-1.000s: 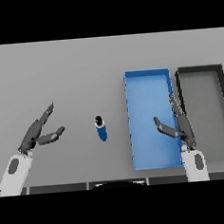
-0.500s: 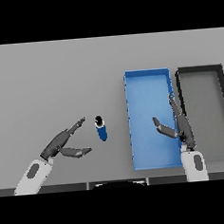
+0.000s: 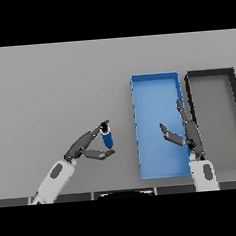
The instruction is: Pick up the blue pipe and place it into the blue bin.
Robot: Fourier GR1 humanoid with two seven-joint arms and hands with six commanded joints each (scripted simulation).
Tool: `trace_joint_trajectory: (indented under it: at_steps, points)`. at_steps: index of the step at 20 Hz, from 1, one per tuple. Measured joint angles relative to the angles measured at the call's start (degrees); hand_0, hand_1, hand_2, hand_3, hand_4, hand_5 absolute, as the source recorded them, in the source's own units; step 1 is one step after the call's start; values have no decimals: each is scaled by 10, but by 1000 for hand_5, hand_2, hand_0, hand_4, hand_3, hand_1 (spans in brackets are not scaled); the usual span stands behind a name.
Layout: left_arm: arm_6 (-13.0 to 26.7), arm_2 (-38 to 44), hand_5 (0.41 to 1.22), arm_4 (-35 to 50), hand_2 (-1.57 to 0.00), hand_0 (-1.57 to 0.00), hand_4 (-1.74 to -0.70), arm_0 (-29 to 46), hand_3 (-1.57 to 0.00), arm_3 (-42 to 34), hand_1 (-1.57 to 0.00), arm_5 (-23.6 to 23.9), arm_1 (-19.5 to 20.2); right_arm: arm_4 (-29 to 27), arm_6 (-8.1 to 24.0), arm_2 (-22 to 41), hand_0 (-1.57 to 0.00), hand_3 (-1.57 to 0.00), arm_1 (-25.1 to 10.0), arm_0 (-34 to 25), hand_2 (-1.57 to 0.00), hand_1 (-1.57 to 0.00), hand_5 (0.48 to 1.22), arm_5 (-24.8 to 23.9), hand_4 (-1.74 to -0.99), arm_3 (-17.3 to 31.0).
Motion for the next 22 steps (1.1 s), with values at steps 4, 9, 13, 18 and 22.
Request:
trace_joint_trajectory:
  at_steps: [4,9,13,18,22]
  points:
    - [7,-12,418,-40,1,1,-1051,-25,1,50,1,24,-28,-11,-12,-10,1,1,-9,2,1,1,645,7,-1221,6]
    - [-18,-13,502,-30,-54,1,-1140,-36,-40,76,0,18,-61,-5,-14,-11,1,1,-12,7,1,1,653,2,-1210,0]
    - [-35,3,832,9,-689,-359,-1369,-33,-742,92,-547,13,-98,-1,-20,-4,1,1,-10,9,1,1,656,4,-1220,-6]
    - [-36,-7,1094,14,-1282,-1174,-1553,-21,-1270,77,-1235,17,-105,-8,-18,-8,1,1,-6,6,1,1,656,5,-1228,7]
    - [-61,-11,1169,-8,-1453,-1408,-1492,-22,-1448,64,-1434,37,-106,-14,-12,-9,1,1,-6,-1,1,1,635,10,-1220,7]
